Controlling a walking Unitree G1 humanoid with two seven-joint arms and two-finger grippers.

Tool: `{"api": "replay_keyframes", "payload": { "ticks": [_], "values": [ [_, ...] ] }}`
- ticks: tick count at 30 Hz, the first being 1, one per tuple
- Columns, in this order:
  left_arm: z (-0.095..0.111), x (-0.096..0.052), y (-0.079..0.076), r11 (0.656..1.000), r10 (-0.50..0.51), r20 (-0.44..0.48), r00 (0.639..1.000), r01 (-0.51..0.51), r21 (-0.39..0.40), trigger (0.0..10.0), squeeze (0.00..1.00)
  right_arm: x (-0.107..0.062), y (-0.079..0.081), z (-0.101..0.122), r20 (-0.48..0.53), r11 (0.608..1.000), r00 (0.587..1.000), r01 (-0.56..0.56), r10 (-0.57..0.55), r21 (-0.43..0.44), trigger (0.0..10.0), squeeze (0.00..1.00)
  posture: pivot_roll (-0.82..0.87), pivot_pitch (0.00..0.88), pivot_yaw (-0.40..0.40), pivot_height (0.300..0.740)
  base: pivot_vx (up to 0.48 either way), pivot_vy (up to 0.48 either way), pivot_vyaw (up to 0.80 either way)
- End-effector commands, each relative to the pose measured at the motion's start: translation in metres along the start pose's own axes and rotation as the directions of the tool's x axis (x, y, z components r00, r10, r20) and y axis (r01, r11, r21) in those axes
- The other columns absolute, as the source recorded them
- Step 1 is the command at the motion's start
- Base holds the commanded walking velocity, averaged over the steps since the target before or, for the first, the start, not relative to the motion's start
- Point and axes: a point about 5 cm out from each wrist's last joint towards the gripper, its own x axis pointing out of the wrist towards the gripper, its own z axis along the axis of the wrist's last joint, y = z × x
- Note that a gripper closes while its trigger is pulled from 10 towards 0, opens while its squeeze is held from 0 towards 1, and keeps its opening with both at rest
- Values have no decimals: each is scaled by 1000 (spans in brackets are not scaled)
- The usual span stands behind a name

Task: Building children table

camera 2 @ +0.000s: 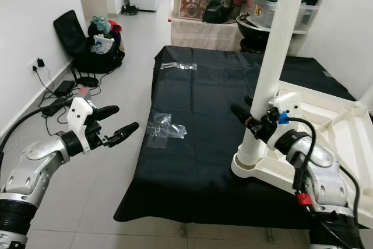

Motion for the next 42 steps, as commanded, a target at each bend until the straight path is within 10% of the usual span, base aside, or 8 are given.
{"api": "replay_keyframes", "payload": {
  "ticks": [1,11,23,42],
  "values": [
    [-4,-3,2,1000,12,-22,1000,-12,1,10000,0,0,11,-11,-29,999,999,-37,38,31,0,0,65,0,-70,740,0,0,0],
    [-6,-4,7,1000,22,-34,999,-22,6,10000,0,-7,29,-23,-56,995,995,-75,79,69,0,0,53,0,-52,740,0,0,0],
    [-3,2,9,998,30,-21,999,-32,-61,10000,0,-4,70,-16,78,931,983,-183,167,315,0,0,48,0,-48,740,0,0,0],
    [-10,-1,8,998,42,-54,998,-45,-51,10000,0,10,74,-27,-1,936,965,-254,262,244,0,0,58,0,-59,740,0,0,0]
  ]
}}
